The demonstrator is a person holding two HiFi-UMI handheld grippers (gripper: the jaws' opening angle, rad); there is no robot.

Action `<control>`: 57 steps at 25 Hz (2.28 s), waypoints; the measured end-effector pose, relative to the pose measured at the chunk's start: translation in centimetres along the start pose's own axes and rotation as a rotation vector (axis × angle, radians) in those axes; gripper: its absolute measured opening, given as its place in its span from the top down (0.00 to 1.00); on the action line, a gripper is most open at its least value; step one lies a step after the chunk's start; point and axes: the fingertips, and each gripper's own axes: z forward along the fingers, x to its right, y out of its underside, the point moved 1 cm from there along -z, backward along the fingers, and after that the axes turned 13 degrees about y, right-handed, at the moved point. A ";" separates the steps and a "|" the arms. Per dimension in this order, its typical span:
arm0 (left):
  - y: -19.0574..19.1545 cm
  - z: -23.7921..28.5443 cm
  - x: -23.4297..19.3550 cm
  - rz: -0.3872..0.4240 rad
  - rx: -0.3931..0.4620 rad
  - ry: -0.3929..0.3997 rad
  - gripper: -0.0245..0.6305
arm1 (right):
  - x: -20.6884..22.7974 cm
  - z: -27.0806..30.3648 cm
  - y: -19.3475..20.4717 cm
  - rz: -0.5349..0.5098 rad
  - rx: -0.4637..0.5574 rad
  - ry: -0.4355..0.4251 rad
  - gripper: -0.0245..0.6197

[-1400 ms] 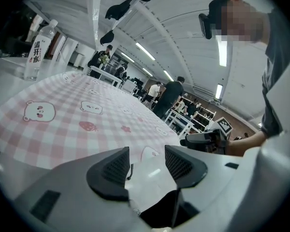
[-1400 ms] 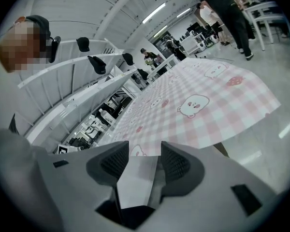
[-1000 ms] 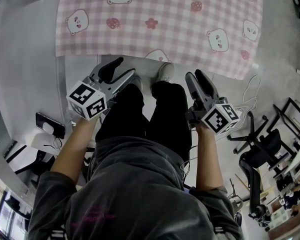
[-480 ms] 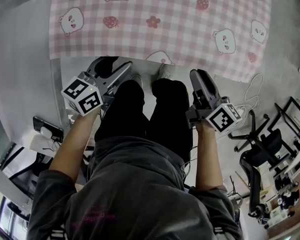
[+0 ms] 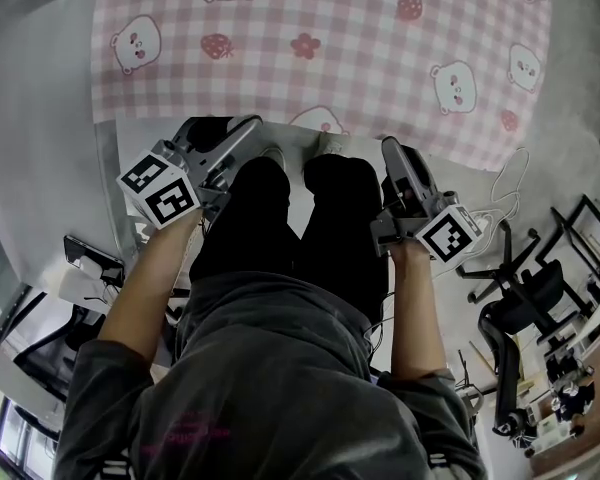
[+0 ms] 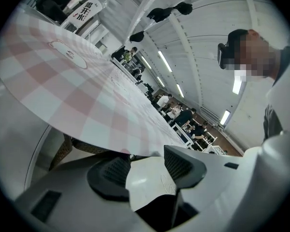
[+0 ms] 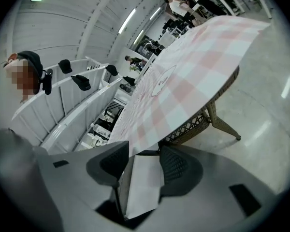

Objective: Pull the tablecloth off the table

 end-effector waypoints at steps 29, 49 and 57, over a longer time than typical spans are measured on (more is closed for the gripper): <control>-2.6 -0.1 1.7 -0.083 0.052 0.031 0.92 | -1.9 -0.7 -2.5 0.007 0.014 0.015 0.90; -4.9 -0.1 3.7 -0.066 0.094 0.090 0.96 | -4.6 -1.8 -4.2 -0.007 0.080 -0.030 0.95; -2.3 -0.6 2.3 -0.075 0.101 0.136 0.96 | -2.9 -1.9 -1.6 -0.011 0.102 0.022 0.95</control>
